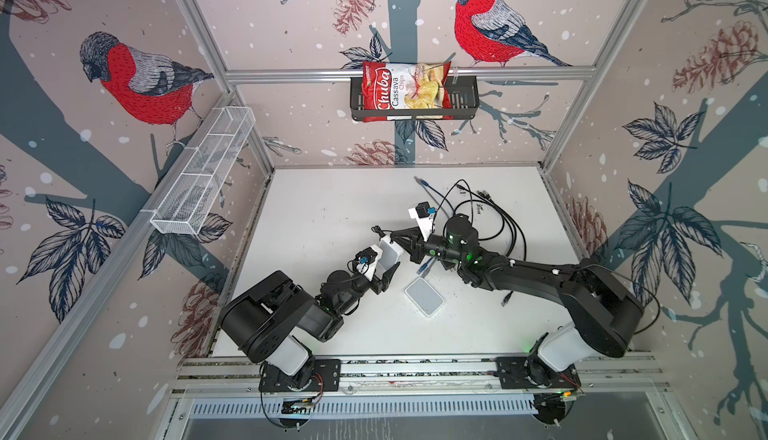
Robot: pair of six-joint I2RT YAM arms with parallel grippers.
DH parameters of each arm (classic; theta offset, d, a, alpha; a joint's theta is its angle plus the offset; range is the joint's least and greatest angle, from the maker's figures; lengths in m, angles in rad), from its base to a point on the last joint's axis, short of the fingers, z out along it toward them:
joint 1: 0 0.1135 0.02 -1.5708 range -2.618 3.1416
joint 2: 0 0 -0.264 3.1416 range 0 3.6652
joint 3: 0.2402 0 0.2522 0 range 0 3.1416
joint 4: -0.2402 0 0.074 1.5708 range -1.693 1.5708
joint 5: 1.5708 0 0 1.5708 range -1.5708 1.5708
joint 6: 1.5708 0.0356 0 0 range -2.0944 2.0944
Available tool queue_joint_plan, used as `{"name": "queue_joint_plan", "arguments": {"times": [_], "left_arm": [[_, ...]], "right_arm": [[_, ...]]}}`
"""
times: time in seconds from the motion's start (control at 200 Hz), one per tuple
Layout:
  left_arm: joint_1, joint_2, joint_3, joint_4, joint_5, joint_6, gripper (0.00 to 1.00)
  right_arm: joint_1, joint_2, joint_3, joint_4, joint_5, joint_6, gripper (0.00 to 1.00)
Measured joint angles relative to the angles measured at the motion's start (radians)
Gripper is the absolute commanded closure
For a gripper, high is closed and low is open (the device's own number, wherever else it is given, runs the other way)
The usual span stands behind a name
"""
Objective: Insert the plug into the switch port
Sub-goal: 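Align the barrel plug above the router's top port with the right gripper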
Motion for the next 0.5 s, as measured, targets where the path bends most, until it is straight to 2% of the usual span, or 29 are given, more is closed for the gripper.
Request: {"name": "queue_joint_plan", "arguments": {"times": [0.5], "left_arm": [[0.001,-0.016,-0.025,-0.005,-0.011,0.026,0.39]], "right_arm": [[0.016,0.005,0.011,-0.035,0.046,-0.044,1.00]]}}
